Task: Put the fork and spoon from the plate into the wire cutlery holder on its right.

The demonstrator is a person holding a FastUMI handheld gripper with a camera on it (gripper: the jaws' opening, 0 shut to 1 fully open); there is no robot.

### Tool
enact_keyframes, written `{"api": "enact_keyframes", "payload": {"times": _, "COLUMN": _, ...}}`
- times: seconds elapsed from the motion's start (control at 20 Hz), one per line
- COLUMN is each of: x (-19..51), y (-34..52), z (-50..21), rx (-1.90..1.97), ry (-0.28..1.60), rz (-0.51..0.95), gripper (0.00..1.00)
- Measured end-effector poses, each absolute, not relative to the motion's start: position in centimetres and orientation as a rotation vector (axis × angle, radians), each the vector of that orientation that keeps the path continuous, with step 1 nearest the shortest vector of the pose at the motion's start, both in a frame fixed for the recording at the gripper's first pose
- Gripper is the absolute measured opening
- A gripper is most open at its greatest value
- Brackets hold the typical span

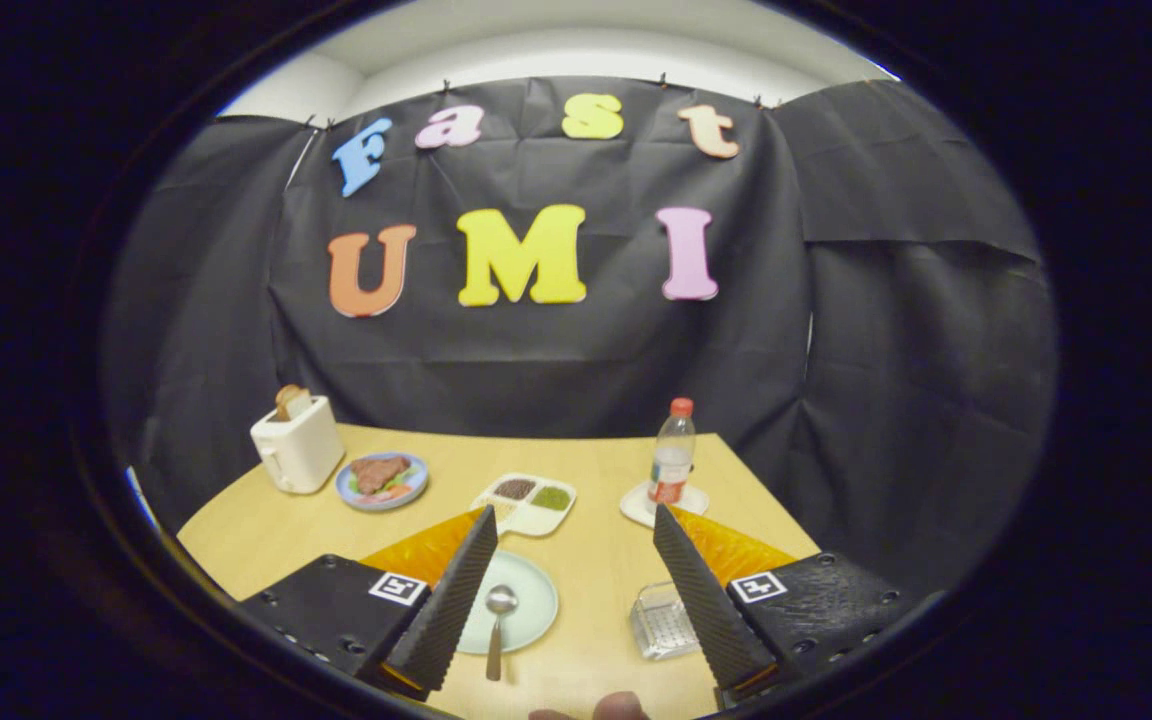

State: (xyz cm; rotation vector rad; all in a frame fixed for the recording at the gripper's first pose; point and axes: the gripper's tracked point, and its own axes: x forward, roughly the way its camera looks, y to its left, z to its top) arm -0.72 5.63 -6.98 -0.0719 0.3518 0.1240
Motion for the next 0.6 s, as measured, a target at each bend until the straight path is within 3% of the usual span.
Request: {"api": "enact_keyframes", "payload": {"times": 0.6, "x": -4.8, "y": 9.7, "z": -22.8, "rx": -0.034, "ry": 0.983, "rz": 0.188, "gripper": 0.95}}
